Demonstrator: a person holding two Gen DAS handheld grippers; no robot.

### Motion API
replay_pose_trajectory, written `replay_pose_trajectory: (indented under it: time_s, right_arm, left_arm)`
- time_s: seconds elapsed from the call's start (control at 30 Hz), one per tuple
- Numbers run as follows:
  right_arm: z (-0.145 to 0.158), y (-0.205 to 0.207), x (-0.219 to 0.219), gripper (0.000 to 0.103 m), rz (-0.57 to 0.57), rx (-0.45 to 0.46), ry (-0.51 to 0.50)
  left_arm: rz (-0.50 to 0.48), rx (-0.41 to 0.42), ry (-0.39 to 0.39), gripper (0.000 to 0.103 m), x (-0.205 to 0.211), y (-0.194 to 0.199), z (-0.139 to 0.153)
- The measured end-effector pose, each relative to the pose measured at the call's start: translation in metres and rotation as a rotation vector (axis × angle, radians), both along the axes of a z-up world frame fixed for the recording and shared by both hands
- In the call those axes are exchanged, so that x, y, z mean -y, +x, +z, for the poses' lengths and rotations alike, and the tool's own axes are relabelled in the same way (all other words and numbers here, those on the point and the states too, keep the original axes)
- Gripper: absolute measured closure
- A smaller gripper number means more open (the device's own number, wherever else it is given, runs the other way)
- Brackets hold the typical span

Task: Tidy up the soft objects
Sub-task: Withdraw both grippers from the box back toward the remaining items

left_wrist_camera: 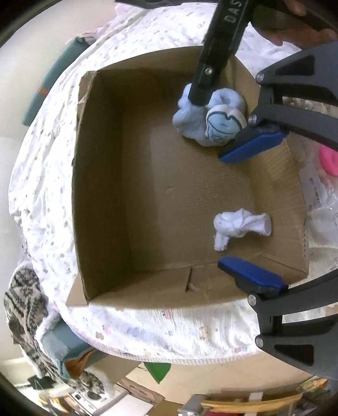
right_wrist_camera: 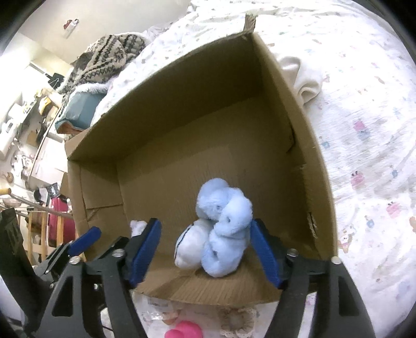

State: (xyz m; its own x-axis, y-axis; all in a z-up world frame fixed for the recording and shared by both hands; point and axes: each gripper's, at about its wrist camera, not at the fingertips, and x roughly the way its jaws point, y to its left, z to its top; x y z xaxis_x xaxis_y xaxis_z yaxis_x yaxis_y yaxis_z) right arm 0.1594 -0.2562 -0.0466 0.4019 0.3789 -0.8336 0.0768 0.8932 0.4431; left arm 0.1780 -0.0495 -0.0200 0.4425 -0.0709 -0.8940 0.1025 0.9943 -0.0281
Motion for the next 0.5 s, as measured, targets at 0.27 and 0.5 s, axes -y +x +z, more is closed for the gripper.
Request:
replay_pose_trajectory:
  time_s: [0.27,0.5]
  right_arm:
    - [0.012,-0.01,0.004,0.01,-0.001,0.013,-0.042]
    - [0.024,-0.027,0.001,0.01,0.007,0.022,-0.081]
  left_arm:
    - [0.027,0.035,0.008,0.031,-0.006,-0.013,0.017]
    - [0.048,0.038,-0.036,0.031,-0.014,-0.036,0.026]
